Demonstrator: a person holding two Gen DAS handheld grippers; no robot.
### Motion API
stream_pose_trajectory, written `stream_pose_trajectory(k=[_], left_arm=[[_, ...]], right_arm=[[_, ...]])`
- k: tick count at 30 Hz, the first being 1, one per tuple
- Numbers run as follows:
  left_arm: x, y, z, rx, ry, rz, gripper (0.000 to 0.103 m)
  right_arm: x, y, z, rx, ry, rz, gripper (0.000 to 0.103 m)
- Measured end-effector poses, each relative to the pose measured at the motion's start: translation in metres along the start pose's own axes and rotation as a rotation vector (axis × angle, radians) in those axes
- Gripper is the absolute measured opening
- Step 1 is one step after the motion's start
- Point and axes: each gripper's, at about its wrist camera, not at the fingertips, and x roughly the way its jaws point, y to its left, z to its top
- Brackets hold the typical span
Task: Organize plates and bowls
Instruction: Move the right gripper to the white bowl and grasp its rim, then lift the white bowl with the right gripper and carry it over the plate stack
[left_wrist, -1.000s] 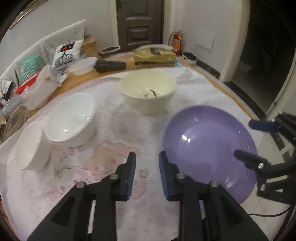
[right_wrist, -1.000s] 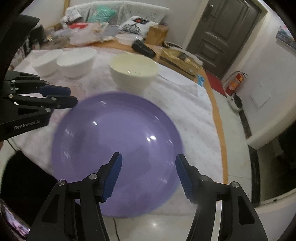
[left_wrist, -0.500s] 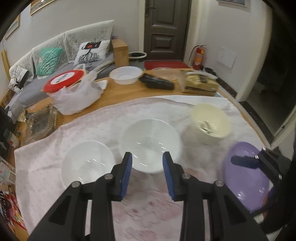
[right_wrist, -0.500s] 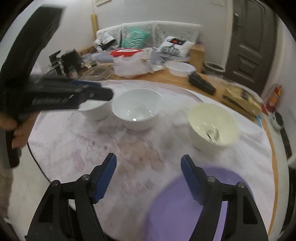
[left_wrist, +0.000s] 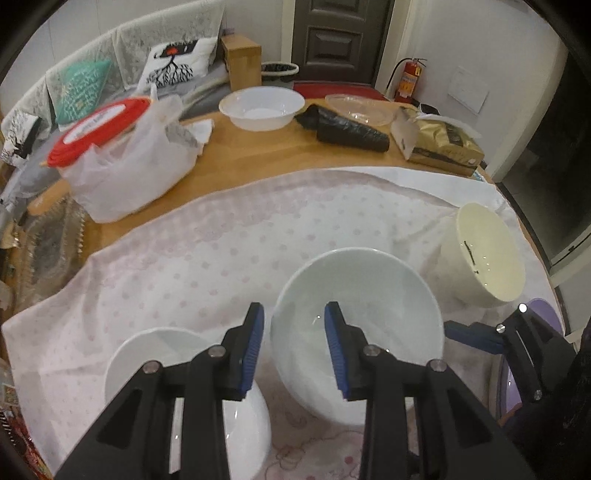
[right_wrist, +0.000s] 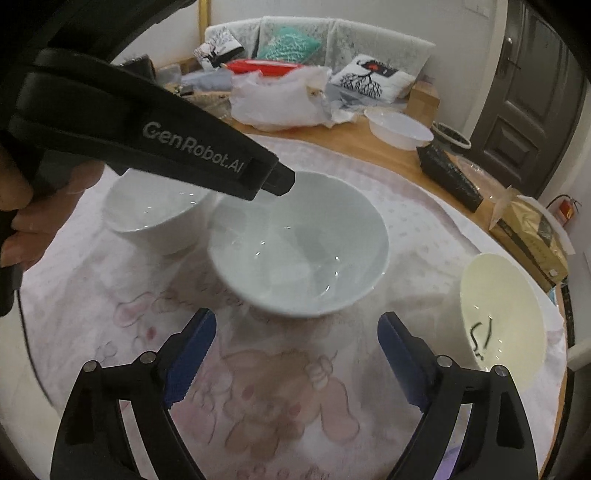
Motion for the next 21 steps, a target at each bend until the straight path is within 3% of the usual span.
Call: stream_pose_trajectory(k=[11, 21], left_arm=[[0.019, 0.004, 0.001, 0.012, 0.023, 0.007, 0.012], [0.024, 0.007, -0.001, 0.012, 0.029, -0.015, 0.011]], right_arm=[[0.022, -0.004, 0.013, 0.013, 0.026, 0.040, 0.087], [0.038, -0.005, 0.019, 0.039, 0.040, 0.056, 0.087]])
